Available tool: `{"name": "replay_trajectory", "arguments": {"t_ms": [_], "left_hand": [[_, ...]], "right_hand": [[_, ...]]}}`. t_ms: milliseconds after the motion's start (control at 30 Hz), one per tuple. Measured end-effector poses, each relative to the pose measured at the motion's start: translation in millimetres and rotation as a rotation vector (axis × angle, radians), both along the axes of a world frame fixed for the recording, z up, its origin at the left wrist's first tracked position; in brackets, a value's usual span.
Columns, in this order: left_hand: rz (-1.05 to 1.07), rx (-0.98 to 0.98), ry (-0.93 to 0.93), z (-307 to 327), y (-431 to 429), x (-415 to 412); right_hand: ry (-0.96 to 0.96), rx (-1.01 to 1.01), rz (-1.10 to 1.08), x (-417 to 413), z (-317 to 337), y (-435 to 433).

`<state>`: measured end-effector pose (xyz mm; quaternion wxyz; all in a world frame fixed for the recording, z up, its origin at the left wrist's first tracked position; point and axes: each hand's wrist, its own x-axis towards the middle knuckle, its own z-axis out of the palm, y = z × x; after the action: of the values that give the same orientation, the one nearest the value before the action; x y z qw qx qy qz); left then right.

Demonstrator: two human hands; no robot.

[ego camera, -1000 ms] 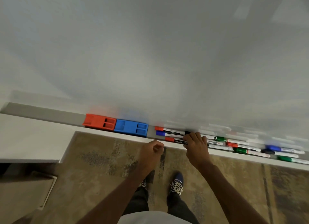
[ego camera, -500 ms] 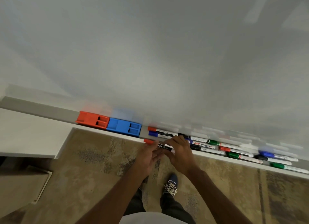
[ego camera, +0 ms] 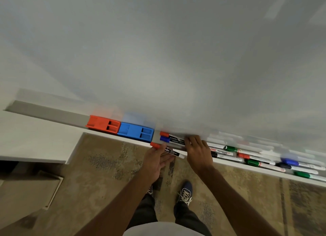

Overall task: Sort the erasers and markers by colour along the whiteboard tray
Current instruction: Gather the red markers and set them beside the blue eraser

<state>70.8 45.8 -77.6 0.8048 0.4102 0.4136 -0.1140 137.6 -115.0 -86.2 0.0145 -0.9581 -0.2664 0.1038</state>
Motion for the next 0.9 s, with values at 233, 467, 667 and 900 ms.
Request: {"name": "replay_trajectory", "arguments": {"t_ms": [233,467,667,900], "left_hand": [[-0.003,0.039,0.027,-6,6,-6],[-0.008,0.041,0.04,-6,6,-6],[-0.009,0.051,0.051,-7,6,-5],[0.008,0.002,-0.011,-7,2,0]], "right_hand": [[0.081,0.052,-0.054,-4,-3,6],[0.126,0.083,-0.063,-1,4,12],[0.133,0.074,-0.04,1,3,9],[0.139,0.425,-0.229,-12,5,-3]]}}
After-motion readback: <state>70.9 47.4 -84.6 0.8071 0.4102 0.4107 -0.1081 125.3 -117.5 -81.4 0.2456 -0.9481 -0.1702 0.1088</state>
